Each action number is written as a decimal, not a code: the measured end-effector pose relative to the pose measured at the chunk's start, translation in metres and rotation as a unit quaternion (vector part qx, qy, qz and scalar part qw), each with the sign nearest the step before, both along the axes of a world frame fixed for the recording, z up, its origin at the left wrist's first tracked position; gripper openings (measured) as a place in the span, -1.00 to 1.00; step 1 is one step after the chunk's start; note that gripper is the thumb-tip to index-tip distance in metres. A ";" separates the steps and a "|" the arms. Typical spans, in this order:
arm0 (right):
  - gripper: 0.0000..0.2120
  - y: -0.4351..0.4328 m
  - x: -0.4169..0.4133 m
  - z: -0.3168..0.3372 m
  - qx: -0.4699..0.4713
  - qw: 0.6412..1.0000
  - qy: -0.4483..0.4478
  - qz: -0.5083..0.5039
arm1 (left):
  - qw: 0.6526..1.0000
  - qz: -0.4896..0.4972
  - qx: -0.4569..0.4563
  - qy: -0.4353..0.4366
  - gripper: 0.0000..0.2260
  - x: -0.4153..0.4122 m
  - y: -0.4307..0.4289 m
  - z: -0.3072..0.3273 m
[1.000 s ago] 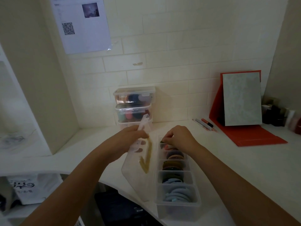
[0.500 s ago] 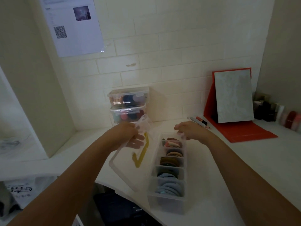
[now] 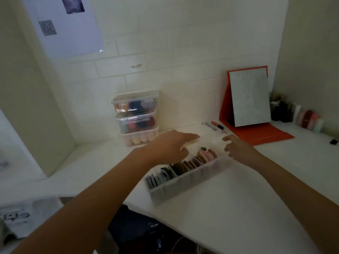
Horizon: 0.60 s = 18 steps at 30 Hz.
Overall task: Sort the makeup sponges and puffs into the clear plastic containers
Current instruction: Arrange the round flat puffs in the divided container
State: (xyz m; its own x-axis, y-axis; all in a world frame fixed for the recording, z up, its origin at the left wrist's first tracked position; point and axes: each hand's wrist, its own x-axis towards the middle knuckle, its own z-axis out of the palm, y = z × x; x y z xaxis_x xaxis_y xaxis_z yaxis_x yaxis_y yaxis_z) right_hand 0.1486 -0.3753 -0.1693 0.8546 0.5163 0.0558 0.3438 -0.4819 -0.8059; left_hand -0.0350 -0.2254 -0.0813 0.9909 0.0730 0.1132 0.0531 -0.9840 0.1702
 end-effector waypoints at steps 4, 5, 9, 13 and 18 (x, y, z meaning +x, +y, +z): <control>-0.68 -0.023 -0.015 0.003 0.093 0.993 -0.035 0.059 | 0.999 -0.023 0.001 0.028 -0.55 -0.012 -0.008 -0.017; -0.66 -0.026 -0.022 0.003 0.114 0.989 -0.022 0.093 | 0.999 -0.028 -0.003 0.025 -0.54 -0.015 -0.008 -0.023; -0.48 -0.033 -0.039 -0.004 0.055 0.976 -0.088 0.191 | 0.996 0.001 0.069 0.049 -0.31 -0.027 -0.002 -0.046; -0.47 -0.031 -0.047 -0.003 0.055 0.969 -0.095 0.223 | 0.983 0.144 0.044 0.100 -0.09 -0.042 0.009 -0.054; -0.52 -0.025 -0.053 -0.004 0.071 0.959 -0.109 0.251 | 0.962 0.232 0.015 0.140 0.06 -0.057 0.022 -0.053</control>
